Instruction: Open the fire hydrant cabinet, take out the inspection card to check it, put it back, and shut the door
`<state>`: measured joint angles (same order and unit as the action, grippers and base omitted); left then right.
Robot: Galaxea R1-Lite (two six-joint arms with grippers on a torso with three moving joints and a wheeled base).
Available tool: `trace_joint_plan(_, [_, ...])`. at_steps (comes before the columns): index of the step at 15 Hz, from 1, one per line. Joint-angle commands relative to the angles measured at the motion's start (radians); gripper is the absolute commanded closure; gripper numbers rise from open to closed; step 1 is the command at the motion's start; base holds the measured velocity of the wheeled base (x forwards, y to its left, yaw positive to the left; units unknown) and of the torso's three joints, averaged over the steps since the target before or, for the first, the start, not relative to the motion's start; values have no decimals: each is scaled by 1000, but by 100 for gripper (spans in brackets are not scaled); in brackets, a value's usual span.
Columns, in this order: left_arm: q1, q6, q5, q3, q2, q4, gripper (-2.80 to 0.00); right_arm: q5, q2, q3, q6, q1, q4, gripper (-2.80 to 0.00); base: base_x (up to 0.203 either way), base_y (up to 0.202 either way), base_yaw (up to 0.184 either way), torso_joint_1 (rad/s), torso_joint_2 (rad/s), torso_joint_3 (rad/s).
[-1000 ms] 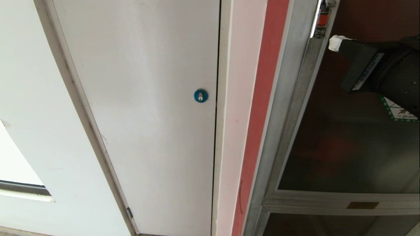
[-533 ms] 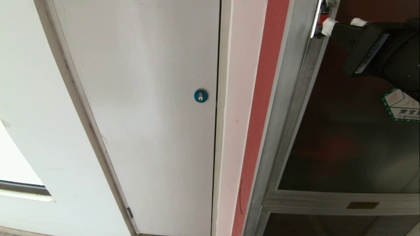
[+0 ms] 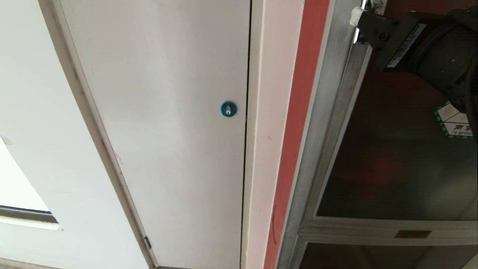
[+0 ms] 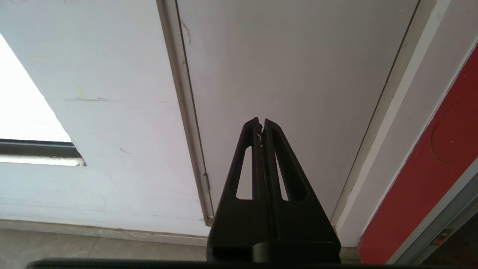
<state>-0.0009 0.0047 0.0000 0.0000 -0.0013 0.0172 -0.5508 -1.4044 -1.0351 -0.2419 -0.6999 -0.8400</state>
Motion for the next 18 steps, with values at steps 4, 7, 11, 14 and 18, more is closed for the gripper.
trace_joint_plan(4, [-1,0,0,6,0,1,0,-14,-55,-42,-1,40,-8,-280,0,0,0,0,0,0])
trace_joint_plan(7, [-1,0,0,6,0,0,0,-18,-57,-63,0,54,-8,-280,0,0,0,0,0,0])
trace_joint_plan(11, [0,0,0,6,1,0,0,-28,-56,-82,-2,56,-8,-280,0,0,0,0,0,0])
trace_joint_plan(14, [0,0,0,6,0,1,0,-28,-56,-85,-4,60,-7,-280,0,0,0,0,0,0])
trace_joint_plan(18, [-1,0,0,6,0,0,0,-28,-59,-101,-21,60,-7,0,0,0,0,0,0,0])
